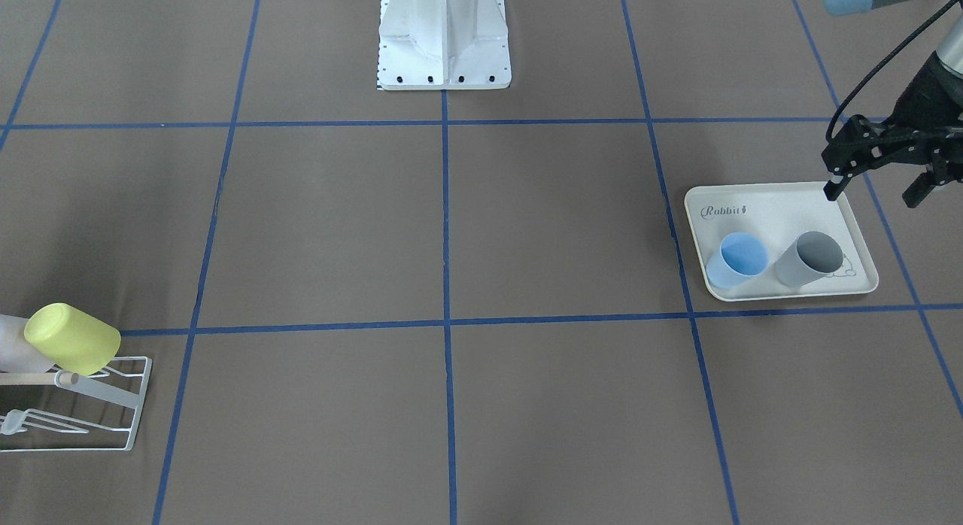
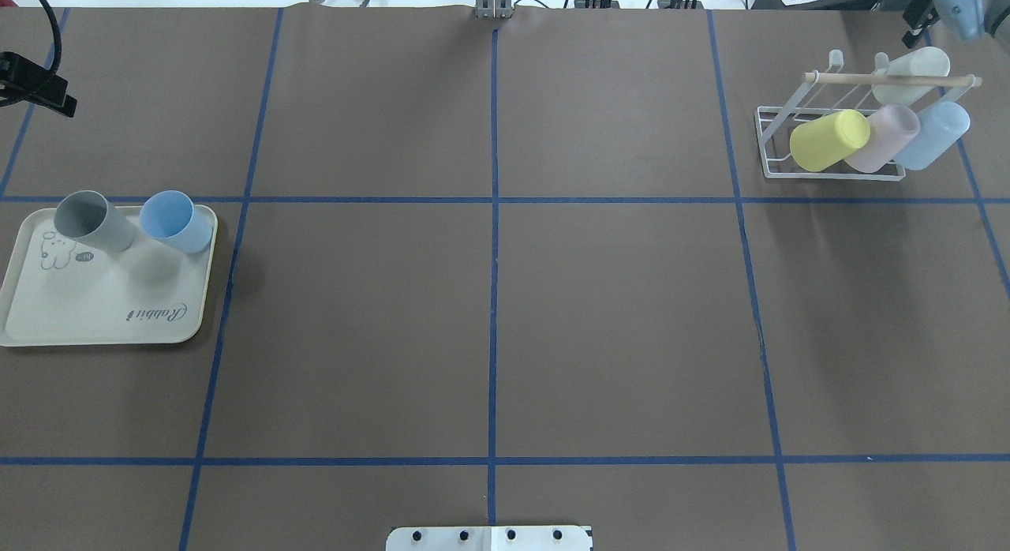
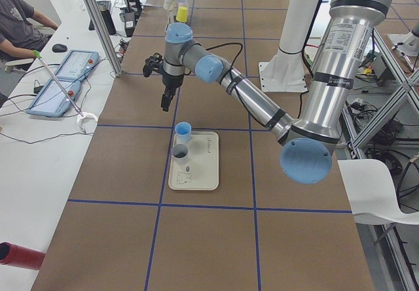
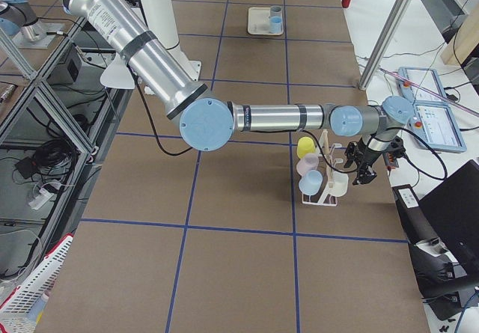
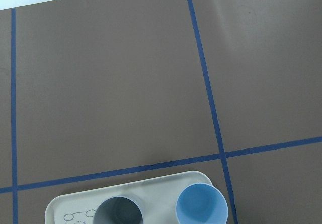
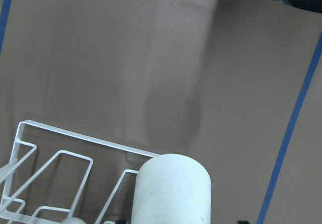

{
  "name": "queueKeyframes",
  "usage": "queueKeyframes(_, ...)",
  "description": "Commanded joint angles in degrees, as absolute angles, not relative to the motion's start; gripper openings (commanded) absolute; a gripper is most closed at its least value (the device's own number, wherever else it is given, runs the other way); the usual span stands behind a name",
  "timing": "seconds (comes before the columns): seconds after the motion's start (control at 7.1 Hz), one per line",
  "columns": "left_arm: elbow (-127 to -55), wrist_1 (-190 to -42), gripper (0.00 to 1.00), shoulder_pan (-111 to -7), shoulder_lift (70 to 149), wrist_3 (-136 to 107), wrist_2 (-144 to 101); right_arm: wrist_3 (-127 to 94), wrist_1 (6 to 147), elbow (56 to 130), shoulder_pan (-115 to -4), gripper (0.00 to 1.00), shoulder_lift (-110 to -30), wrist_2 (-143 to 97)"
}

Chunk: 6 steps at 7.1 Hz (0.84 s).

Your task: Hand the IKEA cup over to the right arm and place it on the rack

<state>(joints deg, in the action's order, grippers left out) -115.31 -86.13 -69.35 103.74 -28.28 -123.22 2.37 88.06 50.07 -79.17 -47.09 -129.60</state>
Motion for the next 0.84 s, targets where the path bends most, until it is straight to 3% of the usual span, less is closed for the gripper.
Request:
queueKeyframes(0.0,-115.31,-86.13,1.0,-69.35,103.8,-28.13,-123.22,1.94,88.33,52.37,-81.29,0.99,-46.15,-129.99)
queueKeyframes(0.42,-114.79,-85.7,1.0,-69.69,103.62,-26.55,-123.22,0.45,90.69,59.83,-84.27,0.99,-46.4,-135.4)
queueKeyframes(0.7,-113.47,-85.43,1.0,-70.74,103.01,-22.6,-123.05,0.35,101.54,71.22,-84.64,0.99,-47.72,-136.32)
